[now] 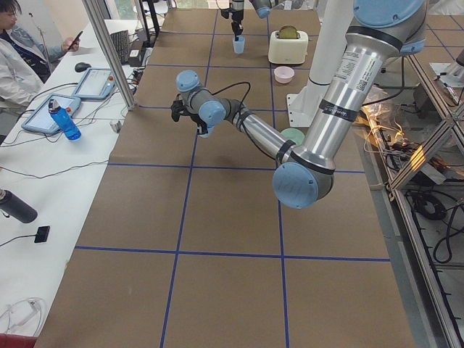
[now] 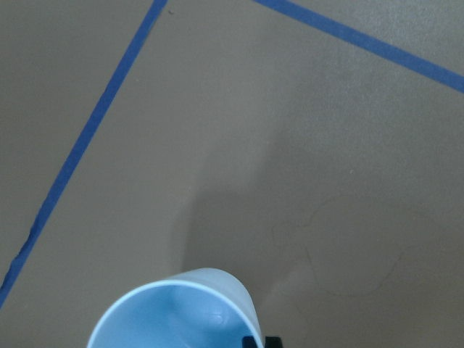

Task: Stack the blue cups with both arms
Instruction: 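Carry the left cup toward the table centre while the right gripper carries its cup inward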

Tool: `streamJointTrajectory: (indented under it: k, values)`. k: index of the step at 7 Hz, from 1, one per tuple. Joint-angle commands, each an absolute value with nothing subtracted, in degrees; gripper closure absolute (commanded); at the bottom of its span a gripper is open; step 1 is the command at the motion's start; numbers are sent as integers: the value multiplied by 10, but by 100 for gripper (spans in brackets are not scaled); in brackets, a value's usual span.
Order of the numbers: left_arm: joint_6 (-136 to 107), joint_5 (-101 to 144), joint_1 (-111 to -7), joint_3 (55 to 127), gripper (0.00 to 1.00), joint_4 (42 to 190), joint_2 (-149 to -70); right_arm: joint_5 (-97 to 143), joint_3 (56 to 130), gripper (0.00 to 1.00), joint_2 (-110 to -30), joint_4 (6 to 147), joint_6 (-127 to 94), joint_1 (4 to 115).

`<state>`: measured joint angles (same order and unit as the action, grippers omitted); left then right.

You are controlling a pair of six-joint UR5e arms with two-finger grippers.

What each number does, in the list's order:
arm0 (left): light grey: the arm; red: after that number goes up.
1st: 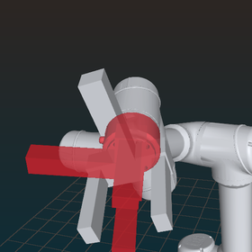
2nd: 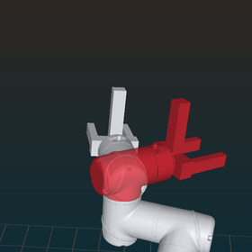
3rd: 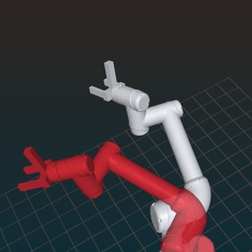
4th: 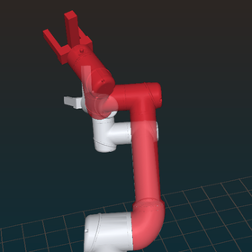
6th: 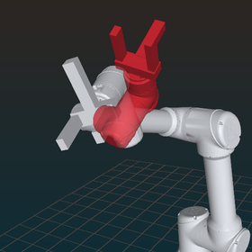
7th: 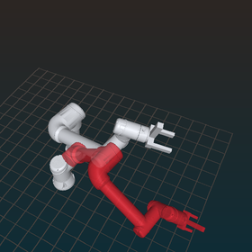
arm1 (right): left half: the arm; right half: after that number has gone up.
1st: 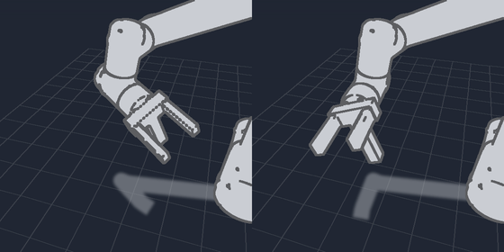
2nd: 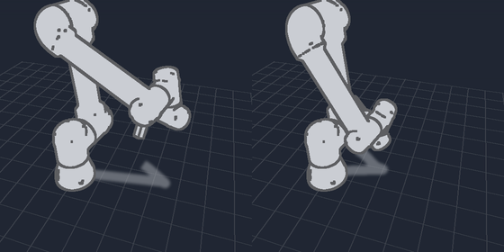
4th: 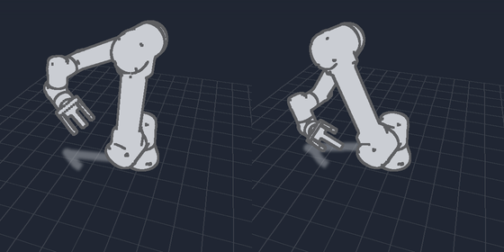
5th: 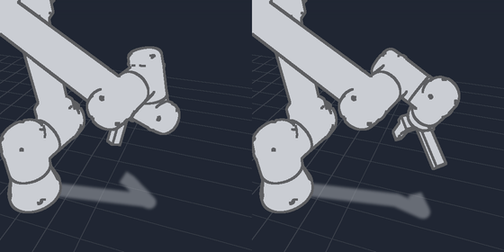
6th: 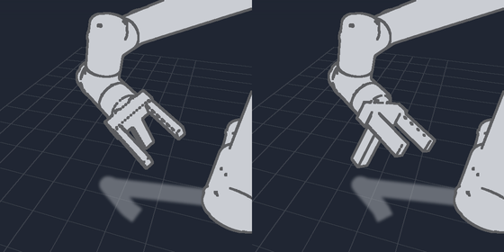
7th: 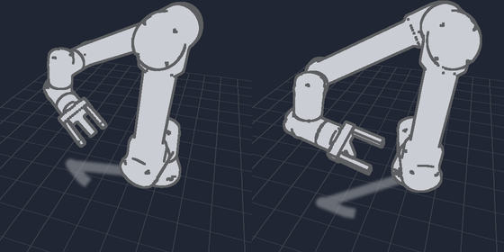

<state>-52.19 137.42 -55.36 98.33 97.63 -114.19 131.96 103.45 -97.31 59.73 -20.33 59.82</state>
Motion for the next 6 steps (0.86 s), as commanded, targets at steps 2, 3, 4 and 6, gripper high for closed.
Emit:
streamJointTrajectory:
  k: [2, 3, 4, 6]
  values:
    - [-568, 1352, -515, 972, 100, 943, -1196, 1333, 1047, 100, -888, 711, -203, 620]
    - [-568, 1340, -512, 971, 100, 887, -1238, 1333, 1047, 100, -855, 754, -203, 624]
    - [-569, 1332, -498, 968, 100, 876, -1254, 1333, 1047, 100, -819, 800, -203, 628]
    - [-593, 1324, -479, 907, 100, 882, -1309, 1333, 1046, 100, -759, 878, -203, 626]
